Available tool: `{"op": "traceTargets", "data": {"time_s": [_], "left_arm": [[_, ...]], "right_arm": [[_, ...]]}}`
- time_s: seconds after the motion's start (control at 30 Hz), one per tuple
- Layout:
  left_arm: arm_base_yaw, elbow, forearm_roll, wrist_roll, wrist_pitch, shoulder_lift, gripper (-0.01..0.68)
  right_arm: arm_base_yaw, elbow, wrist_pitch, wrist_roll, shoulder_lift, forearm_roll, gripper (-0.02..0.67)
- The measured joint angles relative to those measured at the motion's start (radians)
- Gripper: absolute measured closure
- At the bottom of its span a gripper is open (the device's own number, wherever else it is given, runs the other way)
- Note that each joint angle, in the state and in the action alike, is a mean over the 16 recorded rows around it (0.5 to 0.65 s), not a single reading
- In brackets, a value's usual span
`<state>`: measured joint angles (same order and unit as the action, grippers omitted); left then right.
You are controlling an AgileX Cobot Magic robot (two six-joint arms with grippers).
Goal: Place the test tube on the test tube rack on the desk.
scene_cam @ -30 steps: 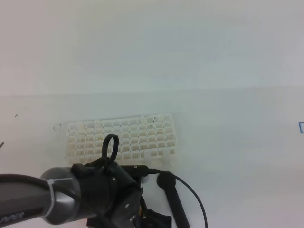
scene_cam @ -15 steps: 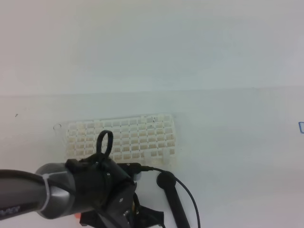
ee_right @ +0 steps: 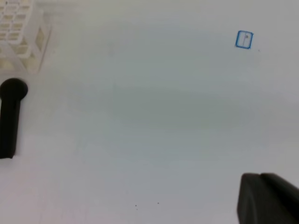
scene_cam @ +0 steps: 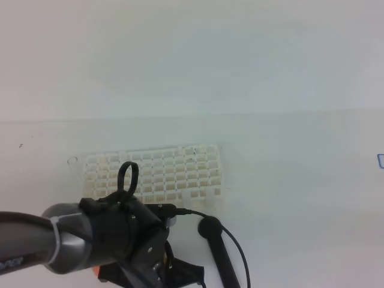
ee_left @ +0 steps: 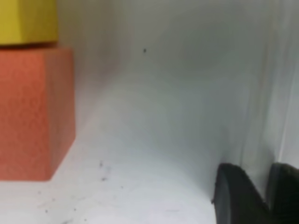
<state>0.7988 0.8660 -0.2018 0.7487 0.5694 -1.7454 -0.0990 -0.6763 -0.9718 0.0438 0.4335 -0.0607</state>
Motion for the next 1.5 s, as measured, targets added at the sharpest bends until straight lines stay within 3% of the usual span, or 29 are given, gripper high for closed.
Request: {"op": "traceTargets", "data": {"time_s": [0.43, 0.77, 0.97, 1.2, 1.37, 1.5], "left_arm": [[0.0, 0.022, -0.001, -0.007, 0.075, 0.051, 0.562], [0.0, 0.092, -0.007, -0.036, 0.225, 0.298, 0.562], [0.0, 0.115, -0.033, -0.062, 0.26, 0.535, 0.562], [0.0, 0.092, -0.125, -0.066, 0.226, 0.817, 0.562], [0.0, 0.006, -0.215, -0.05, 0.101, 1.001, 0.562], [0.0, -0.118, -0.28, -0.039, -0.082, 1.127, 0.562]], "right_arm": [[0.0, 0.0, 0.002, 0.0, 0.0, -0.005, 0.65], [0.0, 0.0, 0.062, 0.047, 0.0, -0.137, 0.65], [0.0, 0.0, 0.159, 0.144, 0.0, -0.335, 0.65], [0.0, -0.002, 0.26, 0.417, 0.022, -0.699, 0.65], [0.0, -0.02, 0.277, 0.654, 0.064, -0.939, 0.65], [0.0, -0.049, 0.247, 0.825, 0.112, -1.077, 0.65]]}}
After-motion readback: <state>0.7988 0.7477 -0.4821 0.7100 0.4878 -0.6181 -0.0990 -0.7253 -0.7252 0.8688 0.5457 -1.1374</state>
